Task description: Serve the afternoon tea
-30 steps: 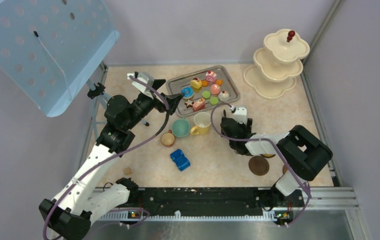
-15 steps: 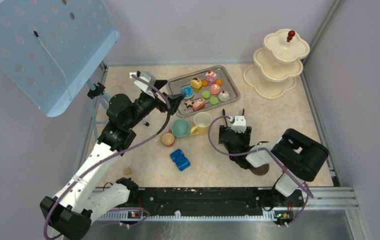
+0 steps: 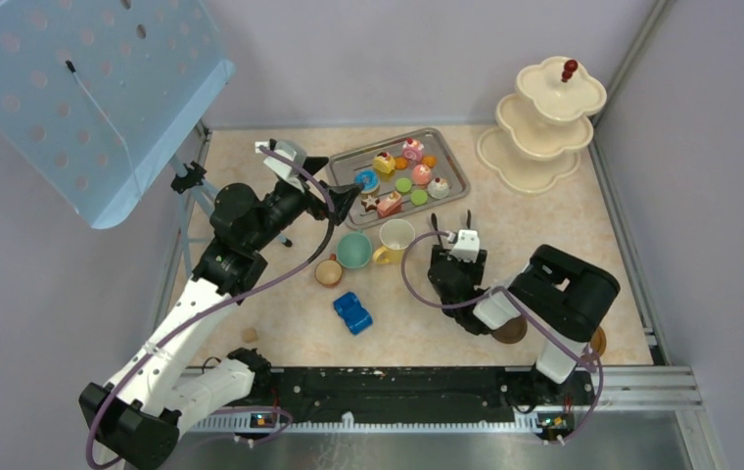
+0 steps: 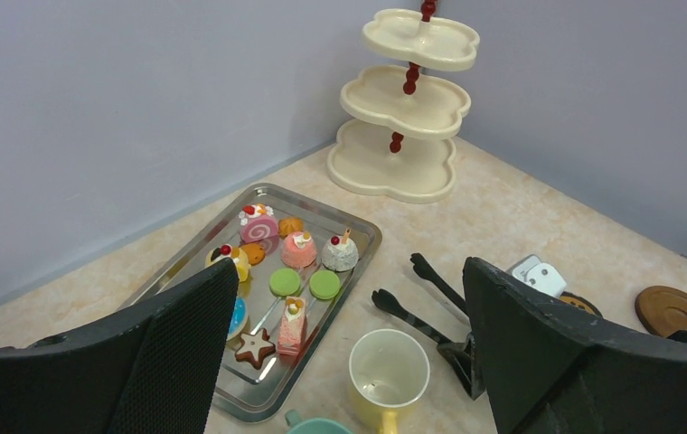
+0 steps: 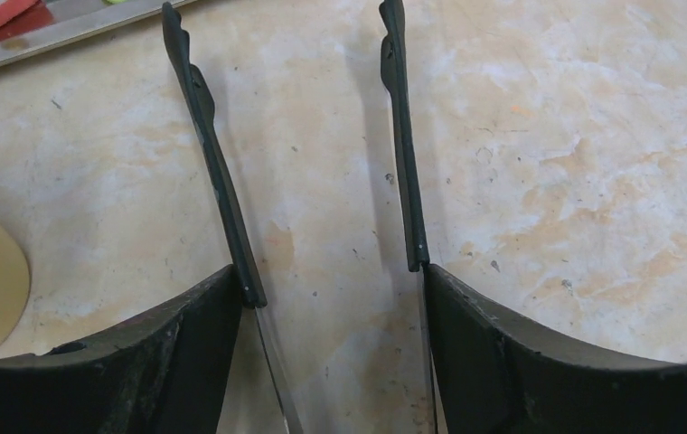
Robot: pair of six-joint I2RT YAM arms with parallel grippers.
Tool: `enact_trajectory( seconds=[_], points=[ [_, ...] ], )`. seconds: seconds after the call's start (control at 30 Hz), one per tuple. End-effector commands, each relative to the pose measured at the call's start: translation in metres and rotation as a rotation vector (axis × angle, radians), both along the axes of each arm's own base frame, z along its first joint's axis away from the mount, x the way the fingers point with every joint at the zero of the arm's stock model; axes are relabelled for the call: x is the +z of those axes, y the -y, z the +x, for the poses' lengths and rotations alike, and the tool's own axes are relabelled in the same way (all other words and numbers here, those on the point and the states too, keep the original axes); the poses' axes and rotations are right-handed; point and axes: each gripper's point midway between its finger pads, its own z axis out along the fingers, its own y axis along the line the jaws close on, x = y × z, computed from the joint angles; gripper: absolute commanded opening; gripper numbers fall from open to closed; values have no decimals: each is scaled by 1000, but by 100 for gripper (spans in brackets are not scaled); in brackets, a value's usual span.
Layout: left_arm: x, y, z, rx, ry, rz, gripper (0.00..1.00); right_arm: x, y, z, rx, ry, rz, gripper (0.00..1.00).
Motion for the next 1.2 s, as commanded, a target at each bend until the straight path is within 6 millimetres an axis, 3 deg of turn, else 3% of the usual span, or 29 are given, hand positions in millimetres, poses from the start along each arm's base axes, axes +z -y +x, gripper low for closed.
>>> enact_trajectory(
  seconds=[0.0,0.37,0.63,0.93,1.17],
  points=[
    [4,2,1,-3,22,-12,99,-9,7,-15,33,-100,-67,69],
    [6,3,-1,-13,22,-19,99,22,-2,-32,167,-314,106,58],
    [9,3,-4,-23,25,-28,99,70,5,-41,250,-396,85,57],
    [10,2,-5,-22,29,-30,99,122,13,1,257,-460,22,56],
    [5,0,1,5,23,-13,99,133,16,33,226,-545,-42,54]
  ],
)
